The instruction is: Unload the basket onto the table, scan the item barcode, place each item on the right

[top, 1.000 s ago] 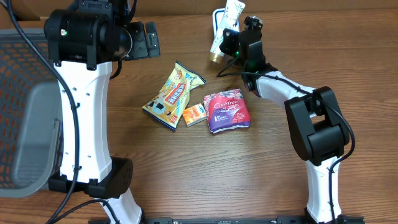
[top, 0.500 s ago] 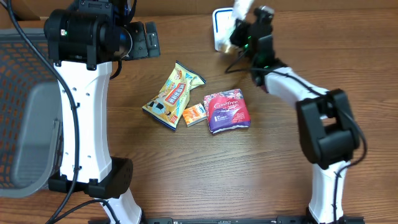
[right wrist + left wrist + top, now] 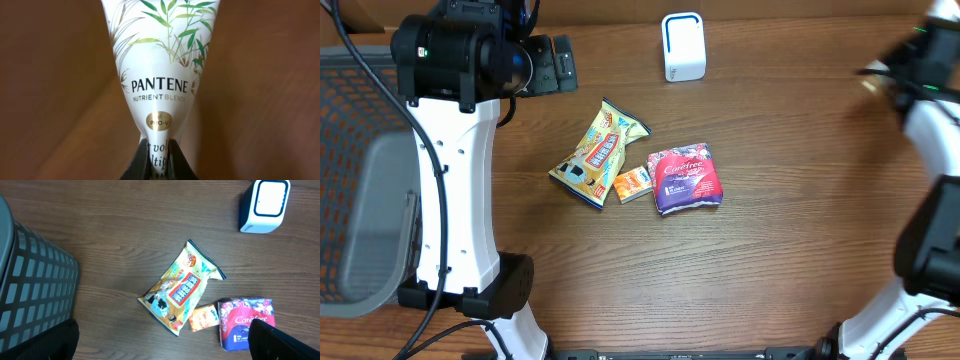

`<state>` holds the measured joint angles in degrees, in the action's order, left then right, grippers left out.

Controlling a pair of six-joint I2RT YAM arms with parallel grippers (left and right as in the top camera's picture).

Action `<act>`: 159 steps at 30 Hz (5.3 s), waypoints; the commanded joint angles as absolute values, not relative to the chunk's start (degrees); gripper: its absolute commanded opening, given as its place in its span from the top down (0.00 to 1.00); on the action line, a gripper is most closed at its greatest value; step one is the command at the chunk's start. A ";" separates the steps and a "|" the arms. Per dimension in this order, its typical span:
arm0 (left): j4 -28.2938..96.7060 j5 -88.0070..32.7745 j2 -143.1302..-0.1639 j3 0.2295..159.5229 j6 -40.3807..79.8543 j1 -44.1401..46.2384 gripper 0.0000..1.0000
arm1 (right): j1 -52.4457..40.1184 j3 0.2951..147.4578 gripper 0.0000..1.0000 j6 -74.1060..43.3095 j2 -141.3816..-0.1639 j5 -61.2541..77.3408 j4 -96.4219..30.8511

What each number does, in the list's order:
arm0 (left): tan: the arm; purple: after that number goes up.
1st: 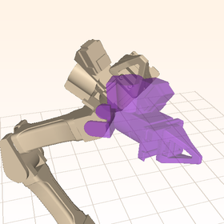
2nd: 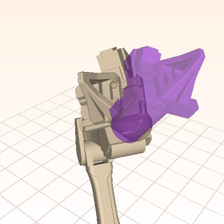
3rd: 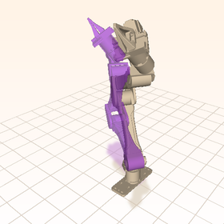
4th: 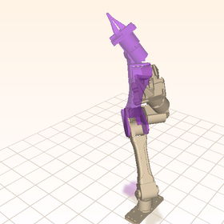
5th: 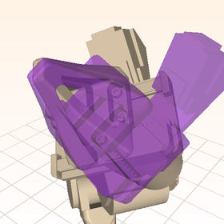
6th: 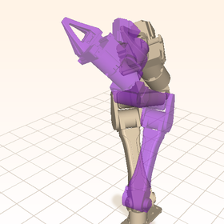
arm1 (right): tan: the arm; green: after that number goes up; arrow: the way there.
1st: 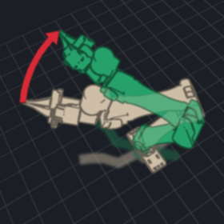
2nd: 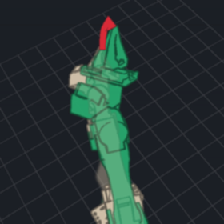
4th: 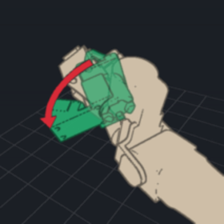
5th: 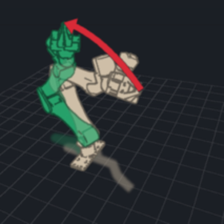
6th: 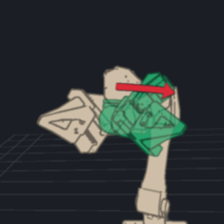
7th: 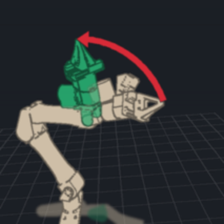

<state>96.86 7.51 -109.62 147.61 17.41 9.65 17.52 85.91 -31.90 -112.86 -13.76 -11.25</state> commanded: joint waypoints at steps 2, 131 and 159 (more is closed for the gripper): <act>96.79 7.44 -108.97 147.30 16.91 9.50 0.00 | 28.49 87.07 0.96 -31.68 -111.24 -15.68 -16.75; 60.80 -26.59 -130.26 103.31 9.41 15.38 0.50 | 6.09 90.06 0.00 -10.61 -105.91 14.26 -54.08; 60.75 -31.16 -134.50 103.24 9.41 18.52 0.85 | 6.09 90.06 0.00 -10.61 -105.91 14.26 -55.05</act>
